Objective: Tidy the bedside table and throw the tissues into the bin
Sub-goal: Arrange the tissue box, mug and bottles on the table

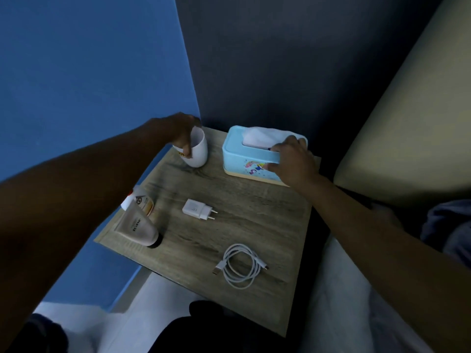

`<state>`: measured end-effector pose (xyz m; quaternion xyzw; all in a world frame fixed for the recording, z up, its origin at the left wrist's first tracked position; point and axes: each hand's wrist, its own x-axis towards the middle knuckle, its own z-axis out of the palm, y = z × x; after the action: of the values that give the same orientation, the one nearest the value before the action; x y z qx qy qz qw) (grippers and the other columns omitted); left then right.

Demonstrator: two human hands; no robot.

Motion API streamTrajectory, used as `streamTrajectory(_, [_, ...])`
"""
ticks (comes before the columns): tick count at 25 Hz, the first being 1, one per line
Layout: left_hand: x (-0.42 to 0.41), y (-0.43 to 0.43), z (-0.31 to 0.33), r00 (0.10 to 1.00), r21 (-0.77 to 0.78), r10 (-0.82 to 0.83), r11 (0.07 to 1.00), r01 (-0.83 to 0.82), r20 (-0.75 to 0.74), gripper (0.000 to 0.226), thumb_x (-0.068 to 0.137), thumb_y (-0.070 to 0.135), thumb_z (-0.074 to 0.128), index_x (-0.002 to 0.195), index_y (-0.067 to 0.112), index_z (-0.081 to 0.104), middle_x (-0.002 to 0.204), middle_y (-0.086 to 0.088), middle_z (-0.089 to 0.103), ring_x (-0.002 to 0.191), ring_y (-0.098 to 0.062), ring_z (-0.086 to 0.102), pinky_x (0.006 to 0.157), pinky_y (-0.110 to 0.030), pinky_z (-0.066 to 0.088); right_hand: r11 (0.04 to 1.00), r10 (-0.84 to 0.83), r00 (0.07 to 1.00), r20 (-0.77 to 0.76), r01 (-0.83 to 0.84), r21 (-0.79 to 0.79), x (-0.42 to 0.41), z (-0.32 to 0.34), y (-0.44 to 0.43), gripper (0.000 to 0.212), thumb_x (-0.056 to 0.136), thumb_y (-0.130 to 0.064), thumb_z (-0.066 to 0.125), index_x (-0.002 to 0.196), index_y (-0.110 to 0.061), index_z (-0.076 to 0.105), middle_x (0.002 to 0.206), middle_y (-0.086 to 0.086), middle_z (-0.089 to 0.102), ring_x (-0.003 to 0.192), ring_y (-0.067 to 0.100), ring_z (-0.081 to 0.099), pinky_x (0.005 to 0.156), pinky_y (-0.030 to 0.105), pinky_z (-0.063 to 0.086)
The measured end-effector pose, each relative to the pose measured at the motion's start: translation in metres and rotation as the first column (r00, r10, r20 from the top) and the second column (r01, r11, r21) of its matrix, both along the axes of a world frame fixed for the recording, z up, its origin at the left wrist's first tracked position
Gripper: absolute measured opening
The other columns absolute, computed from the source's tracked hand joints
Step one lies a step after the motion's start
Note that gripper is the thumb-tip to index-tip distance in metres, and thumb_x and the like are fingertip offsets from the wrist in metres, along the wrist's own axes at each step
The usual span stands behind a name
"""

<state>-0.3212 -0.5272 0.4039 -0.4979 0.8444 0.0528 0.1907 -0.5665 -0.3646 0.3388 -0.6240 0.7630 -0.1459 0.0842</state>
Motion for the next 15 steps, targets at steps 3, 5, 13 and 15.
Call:
streamTrajectory(3, [-0.017,-0.003,0.003,0.997,0.0,-0.064,0.998,0.065,0.035,0.107,0.058,0.023,0.092,0.148,0.018,0.034,0.145,-0.013,0.043,0.128,-0.034,0.047,0.097,-0.046,0.048,0.999,-0.054,0.998,-0.015,0.053,-0.007,-0.005,0.0,0.02,0.052,0.083,-0.042,0.071,0.128,-0.018,0.061,0.124,0.01,0.049,0.122,0.03,0.039,0.099,0.046,0.041])
streamTrajectory(5, [-0.025,-0.004,0.003,0.995,-0.009,-0.086,0.996,0.086,0.046,0.107,0.058,0.02,0.092,0.148,0.019,0.034,0.145,-0.014,0.044,0.127,-0.034,0.048,0.096,-0.045,0.049,0.998,-0.064,0.998,-0.01,0.064,-0.017,-0.004,-0.001,0.026,0.051,0.083,-0.042,0.071,0.128,-0.019,0.061,0.123,0.009,0.05,0.122,0.029,0.04,0.098,0.046,0.041])
streamTrajectory(13, [-0.032,-0.016,-0.003,0.996,-0.015,-0.084,0.996,0.085,0.042,0.106,0.06,0.017,0.09,0.148,0.016,0.033,0.143,-0.015,0.046,0.127,-0.033,0.048,0.092,-0.04,0.046,0.996,-0.08,0.997,-0.001,0.08,-0.042,0.003,-0.008,0.017,0.053,0.083,-0.042,0.071,0.129,-0.019,0.06,0.121,0.009,0.05,0.121,0.028,0.041,0.093,0.044,0.042])
streamTrajectory(15, [-0.031,-0.018,-0.002,0.996,-0.007,-0.068,0.998,0.068,0.052,0.107,0.06,0.019,0.091,0.149,0.017,0.032,0.143,-0.016,0.046,0.126,-0.034,0.049,0.093,-0.042,0.047,0.996,-0.076,0.997,0.004,0.076,-0.047,0.004,-0.008,0.015,0.053,0.082,-0.043,0.071,0.128,-0.018,0.061,0.121,0.01,0.05,0.12,0.028,0.042,0.092,0.044,0.043])
